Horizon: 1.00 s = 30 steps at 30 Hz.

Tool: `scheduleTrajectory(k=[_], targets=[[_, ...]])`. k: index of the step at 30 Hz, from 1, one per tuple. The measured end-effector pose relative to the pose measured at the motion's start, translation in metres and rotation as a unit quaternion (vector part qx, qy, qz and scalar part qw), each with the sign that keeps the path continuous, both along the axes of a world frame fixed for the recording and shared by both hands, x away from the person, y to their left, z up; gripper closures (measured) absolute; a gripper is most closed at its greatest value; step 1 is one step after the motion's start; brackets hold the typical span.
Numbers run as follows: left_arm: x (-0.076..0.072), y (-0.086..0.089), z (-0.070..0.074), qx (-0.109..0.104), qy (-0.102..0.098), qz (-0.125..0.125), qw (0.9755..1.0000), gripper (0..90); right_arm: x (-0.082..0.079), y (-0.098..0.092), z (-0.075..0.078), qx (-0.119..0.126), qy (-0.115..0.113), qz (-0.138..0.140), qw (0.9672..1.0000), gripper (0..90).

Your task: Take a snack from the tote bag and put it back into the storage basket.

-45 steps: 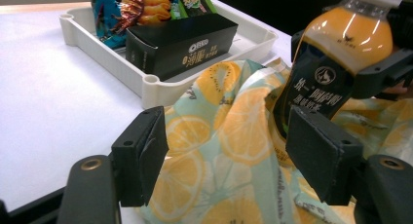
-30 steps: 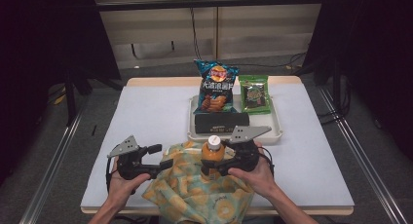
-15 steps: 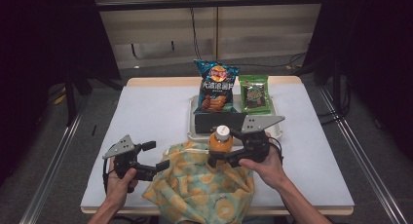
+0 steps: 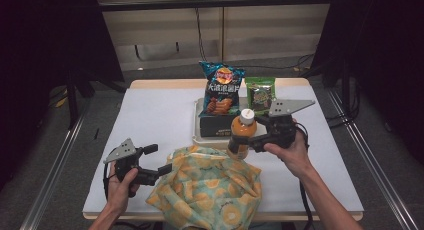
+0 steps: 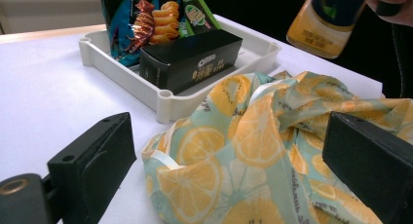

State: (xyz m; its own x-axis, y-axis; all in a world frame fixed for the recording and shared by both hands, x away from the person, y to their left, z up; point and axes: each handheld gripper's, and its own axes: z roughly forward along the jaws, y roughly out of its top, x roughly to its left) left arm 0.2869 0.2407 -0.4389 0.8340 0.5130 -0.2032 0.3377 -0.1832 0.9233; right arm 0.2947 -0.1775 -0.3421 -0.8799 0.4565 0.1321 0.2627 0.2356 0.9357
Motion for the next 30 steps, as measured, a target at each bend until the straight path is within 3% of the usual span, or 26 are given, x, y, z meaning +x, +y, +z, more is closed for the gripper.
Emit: scheduleTrajectory(k=[10,19,30], targets=[[0.001,0.003,-0.001,-0.003,0.004,0.010,0.9999,4.8,0.027,-0.037,-0.002,-0.018,0.008,-0.031,0.9993,30.3],[0.001,0.005,0.000,-0.003,0.002,0.017,0.9998,4.8,0.046,-0.065,-0.004,-0.042,0.017,-0.072,0.9964,30.4],[0.001,0.008,0.001,-0.001,-0.007,0.016,0.9999,4.8,0.062,-0.078,-0.020,-0.071,0.029,-0.098,0.9923,30.3]])
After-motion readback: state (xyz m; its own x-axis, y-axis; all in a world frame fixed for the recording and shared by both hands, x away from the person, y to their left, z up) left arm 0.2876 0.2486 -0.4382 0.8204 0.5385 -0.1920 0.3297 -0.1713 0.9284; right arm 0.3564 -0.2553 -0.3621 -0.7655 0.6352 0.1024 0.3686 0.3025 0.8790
